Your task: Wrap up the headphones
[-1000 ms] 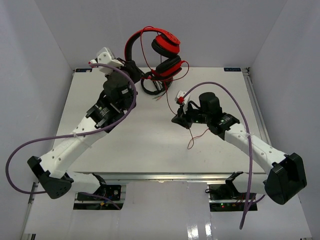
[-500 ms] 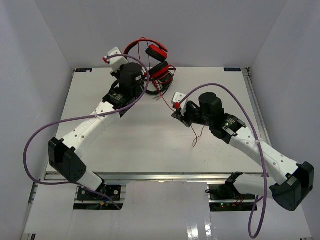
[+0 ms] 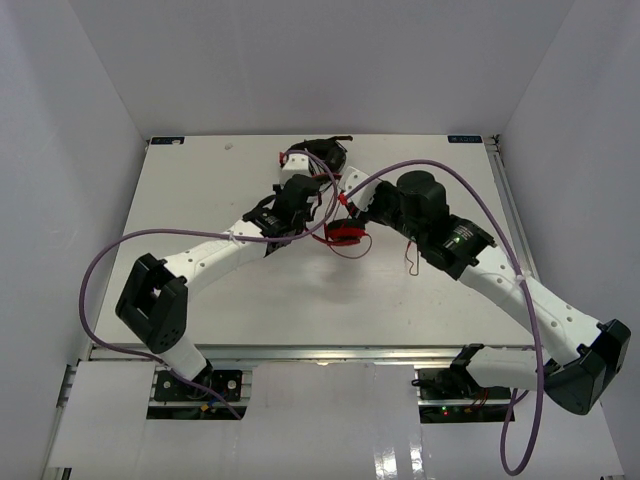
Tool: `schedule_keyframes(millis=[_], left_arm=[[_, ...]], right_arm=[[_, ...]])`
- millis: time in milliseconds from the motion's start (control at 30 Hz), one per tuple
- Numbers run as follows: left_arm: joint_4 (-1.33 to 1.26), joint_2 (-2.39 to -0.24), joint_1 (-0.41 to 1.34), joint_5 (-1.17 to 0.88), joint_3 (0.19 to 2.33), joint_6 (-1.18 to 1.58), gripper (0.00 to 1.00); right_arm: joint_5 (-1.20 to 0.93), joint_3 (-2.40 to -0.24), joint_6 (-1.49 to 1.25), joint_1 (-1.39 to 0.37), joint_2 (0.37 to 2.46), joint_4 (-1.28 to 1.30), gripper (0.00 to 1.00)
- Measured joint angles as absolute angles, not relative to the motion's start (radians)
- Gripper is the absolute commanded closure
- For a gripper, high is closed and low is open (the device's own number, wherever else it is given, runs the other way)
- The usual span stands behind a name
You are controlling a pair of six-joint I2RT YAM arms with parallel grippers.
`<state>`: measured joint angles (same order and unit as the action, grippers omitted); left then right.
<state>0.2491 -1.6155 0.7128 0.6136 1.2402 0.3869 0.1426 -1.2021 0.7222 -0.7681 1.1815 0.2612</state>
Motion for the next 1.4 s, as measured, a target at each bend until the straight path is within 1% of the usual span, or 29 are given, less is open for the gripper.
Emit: schedule_keyframes(millis=[267, 400, 500, 700, 867, 1100, 1300, 1333, 1400], left_arm=[[0.233, -1.515, 0.765, 0.341, 1.102, 0.302, 1.00], [0.220, -1.421, 0.768, 0.250, 1.068, 0.273, 1.00], [0.201, -1.337, 0.768, 0.200, 1.038, 0.271, 1.00], [0.200, -1.206, 0.768, 0.121, 1.013, 0.276, 1.00], [0.234, -1.163, 0.769, 0.070, 1.014, 0.304, 1.00], [0.267, -1.158, 0.770, 0.037, 1.105, 0.418, 1.00], [0.228, -1.163, 0.770, 0.061, 1.204, 0.570, 1.00], [0.222, -1.164, 0.770, 0.073, 1.214, 0.599, 1.00], [0.217, -1.171, 0.771, 0.107, 1.235, 0.656, 1.00]], right_arm=[[0.207, -1.125, 0.748, -0.761, 1.203, 0.219, 0.92], [0.185, -1.112, 0.728, -0.714, 1.207, 0.203, 0.92], [0.122, -1.087, 0.690, -0.643, 1.202, 0.183, 0.92], [-0.122, -1.038, 0.560, -0.518, 1.194, 0.165, 0.88], [-0.325, -1.035, 0.443, -0.446, 1.189, 0.137, 0.74], [-0.669, -0.981, 0.225, -0.387, 1.192, 0.027, 0.63], [-0.860, -0.890, 0.028, -0.380, 1.200, -0.148, 0.58], [-0.883, -0.869, -0.010, -0.379, 1.201, -0.188, 0.58], [-0.920, -0.819, -0.091, -0.375, 1.203, -0.291, 0.63]])
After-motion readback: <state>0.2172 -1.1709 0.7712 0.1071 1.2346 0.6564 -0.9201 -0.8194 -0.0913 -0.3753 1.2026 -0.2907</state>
